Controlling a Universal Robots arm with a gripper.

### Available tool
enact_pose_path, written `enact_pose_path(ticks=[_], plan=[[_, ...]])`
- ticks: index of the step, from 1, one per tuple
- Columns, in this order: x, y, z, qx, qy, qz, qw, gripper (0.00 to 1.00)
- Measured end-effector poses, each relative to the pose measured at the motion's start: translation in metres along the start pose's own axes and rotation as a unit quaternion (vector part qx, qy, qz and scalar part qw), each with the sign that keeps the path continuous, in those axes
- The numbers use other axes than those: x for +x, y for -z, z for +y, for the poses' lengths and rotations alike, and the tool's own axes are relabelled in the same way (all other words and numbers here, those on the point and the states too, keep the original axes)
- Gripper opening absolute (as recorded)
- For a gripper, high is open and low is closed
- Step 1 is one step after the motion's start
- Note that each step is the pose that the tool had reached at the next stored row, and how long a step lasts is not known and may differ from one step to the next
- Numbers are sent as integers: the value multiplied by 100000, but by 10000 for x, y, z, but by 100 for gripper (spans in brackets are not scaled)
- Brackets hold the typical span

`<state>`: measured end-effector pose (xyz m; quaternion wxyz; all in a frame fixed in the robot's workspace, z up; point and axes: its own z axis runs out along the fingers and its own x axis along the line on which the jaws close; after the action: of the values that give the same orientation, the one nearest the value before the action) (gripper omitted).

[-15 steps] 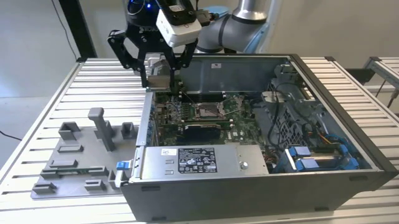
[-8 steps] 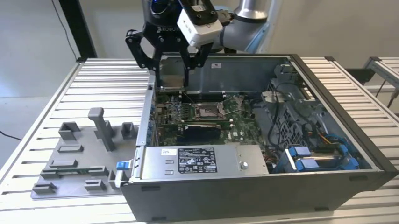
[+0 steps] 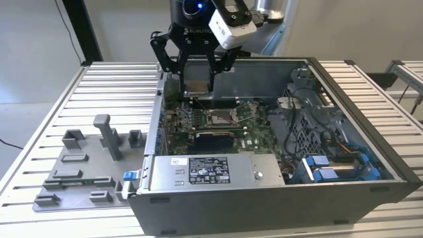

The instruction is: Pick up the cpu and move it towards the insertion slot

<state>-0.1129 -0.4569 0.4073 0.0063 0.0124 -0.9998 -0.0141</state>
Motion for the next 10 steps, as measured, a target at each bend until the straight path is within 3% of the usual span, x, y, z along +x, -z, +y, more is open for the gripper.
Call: enact_pose_path(ticks=[10], plan=[[-304,4,-7,-1,-3,-1,100000,0]])
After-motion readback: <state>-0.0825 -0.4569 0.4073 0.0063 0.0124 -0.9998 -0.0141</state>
